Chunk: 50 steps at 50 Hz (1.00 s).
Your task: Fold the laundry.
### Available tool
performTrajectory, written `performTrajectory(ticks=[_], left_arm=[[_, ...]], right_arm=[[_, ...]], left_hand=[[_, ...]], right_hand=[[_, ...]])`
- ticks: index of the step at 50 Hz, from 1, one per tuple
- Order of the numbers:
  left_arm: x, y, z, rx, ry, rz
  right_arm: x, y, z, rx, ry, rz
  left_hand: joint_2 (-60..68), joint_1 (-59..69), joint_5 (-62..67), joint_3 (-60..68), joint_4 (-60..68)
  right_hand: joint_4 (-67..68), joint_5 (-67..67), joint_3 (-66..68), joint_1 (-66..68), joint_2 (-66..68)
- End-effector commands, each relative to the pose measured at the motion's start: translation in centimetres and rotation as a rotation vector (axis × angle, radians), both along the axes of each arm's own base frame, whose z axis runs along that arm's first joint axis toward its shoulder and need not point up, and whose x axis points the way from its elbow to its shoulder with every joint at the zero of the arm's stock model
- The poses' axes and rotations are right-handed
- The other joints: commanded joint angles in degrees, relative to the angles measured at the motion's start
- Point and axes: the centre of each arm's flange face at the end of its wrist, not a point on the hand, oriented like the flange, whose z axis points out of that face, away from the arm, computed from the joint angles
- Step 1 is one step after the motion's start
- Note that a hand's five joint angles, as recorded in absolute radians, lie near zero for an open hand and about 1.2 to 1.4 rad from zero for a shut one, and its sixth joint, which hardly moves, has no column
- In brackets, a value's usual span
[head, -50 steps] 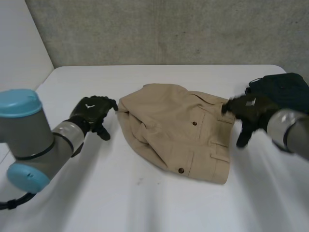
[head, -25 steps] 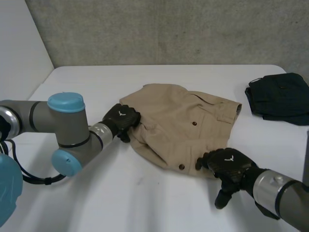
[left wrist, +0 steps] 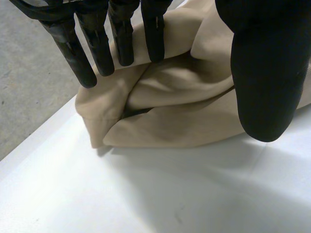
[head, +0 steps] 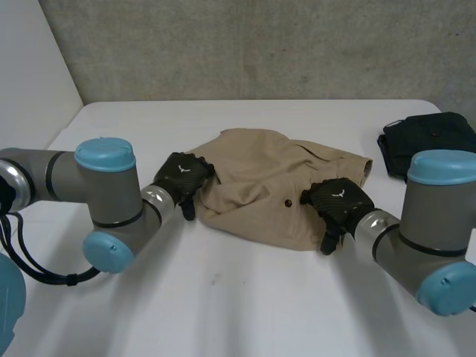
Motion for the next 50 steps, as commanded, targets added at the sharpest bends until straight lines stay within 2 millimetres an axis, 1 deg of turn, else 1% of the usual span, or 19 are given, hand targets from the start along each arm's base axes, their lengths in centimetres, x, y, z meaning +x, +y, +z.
performTrajectory(ticks=[1,8,9,13,14,18,21,22,24,26,28,29,32,35,38,39,42,45,50], left_arm=[[0.1,-0.3,-0.1,-0.005,-0.005,0.016],[0.1,-0.2,-1.1,0.003,-0.031,0.008],[0.1,-0.2,-1.2,0.002,-0.038,0.006],[0.0,-0.2,-1.3,-0.007,-0.054,-0.005],[-0.2,-0.1,-1.1,-0.012,-0.049,-0.005],[-1.1,0.7,-0.2,-0.030,-0.038,-0.028],[-1.6,1.4,1.9,-0.068,-0.014,-0.040],[-1.4,1.5,4.0,-0.106,0.009,-0.031],[-1.0,1.9,6.2,-0.145,0.031,-0.014],[-0.4,2.5,9.4,-0.206,0.064,0.013],[0.1,3.0,11.7,-0.251,0.093,0.027],[0.6,3.8,14.1,-0.301,0.128,0.034],[1.3,4.9,16.8,-0.355,0.174,0.037],[2.1,6.4,19.8,-0.416,0.238,0.042],[2.4,6.9,20.1,-0.405,0.267,0.046],[2.5,7.0,19.8,-0.390,0.270,0.047],[2.7,7.1,18.2,-0.320,0.278,0.058],[2.8,7.3,16.6,-0.259,0.282,0.064],[2.6,7.3,11.0,-0.057,0.282,0.095]], right_arm=[[0.5,-1.7,-1.1,-0.015,0.022,-0.027],[0.7,-2.7,-2.1,-0.019,0.034,-0.036],[0.7,-2.8,-2.1,-0.022,0.035,-0.037],[0.7,-3.0,-1.5,-0.045,0.029,-0.046],[0.7,-3.1,-1.2,-0.053,0.028,-0.050],[0.6,-3.0,1.3,-0.113,0.007,-0.060],[0.6,-2.8,4.0,-0.171,-0.020,-0.056],[0.5,-2.7,5.4,-0.204,-0.031,-0.057],[0.5,-2.6,6.7,-0.235,-0.041,-0.057],[0.2,-2.3,9.2,-0.287,-0.046,-0.055],[-0.1,-2.1,11.4,-0.333,-0.055,-0.058],[-0.3,-1.7,13.5,-0.372,-0.069,-0.059],[-0.5,-1.1,17.1,-0.446,-0.100,-0.059],[-0.4,-0.8,19.4,-0.483,-0.122,-0.052],[-0.2,-0.6,20.6,-0.489,-0.136,-0.032],[-0.2,-0.6,20.8,-0.489,-0.138,-0.033],[0.1,-1.5,19.7,-0.458,-0.131,-0.036],[0.8,-2.9,17.2,-0.386,-0.122,-0.038],[1.0,-3.0,16.7,-0.356,-0.141,-0.042]], left_hand=[[0.4,0.0,1.3,0.4,0.8],[3.3,2.8,4.2,3.3,3.7],[5.8,5.4,6.7,5.8,6.2],[38.9,38.4,39.7,38.8,39.2],[59.9,59.5,60.8,59.9,60.3],[60.1,59.7,61.0,60.1,60.5],[60.1,59.7,61.0,60.1,60.5],[60.1,59.7,61.0,60.1,60.5],[60.1,59.7,61.0,60.1,60.5],[60.1,59.7,61.0,60.1,60.5],[60.1,59.7,61.0,60.1,60.5],[60.1,59.7,61.0,60.1,60.5],[60.1,59.7,61.0,60.1,60.5],[60.1,59.7,61.0,60.1,60.5],[60.1,59.7,61.0,60.1,60.5],[50.7,50.2,51.5,50.6,51.1],[2.5,2.0,3.3,2.4,2.8],[1.5,1.0,2.3,1.4,1.8],[1.1,0.7,2.0,1.1,1.5]], right_hand=[[9.2,8.4,9.2,11.0,8.3],[17.7,17.0,17.8,19.6,16.9],[26.9,26.1,27.0,28.7,26.1],[60.8,60.0,60.9,62.7,60.0],[60.9,60.2,61.0,62.8,60.1],[60.9,60.2,61.0,62.8,60.1],[60.9,60.2,61.0,62.8,60.1],[60.9,60.2,61.0,62.8,60.1],[60.9,60.2,61.0,62.8,60.1],[60.9,60.2,61.0,62.8,60.1],[60.9,60.2,61.0,62.8,60.1],[60.9,60.2,61.0,62.8,60.1],[60.9,60.2,61.0,62.8,60.1],[60.9,60.2,61.0,62.8,60.1],[60.9,60.2,61.0,62.8,60.1],[60.9,60.2,61.0,62.8,60.1],[60.9,60.2,61.0,62.8,60.1],[60.9,60.2,61.0,62.8,60.1],[60.9,60.2,61.0,62.8,60.1]])
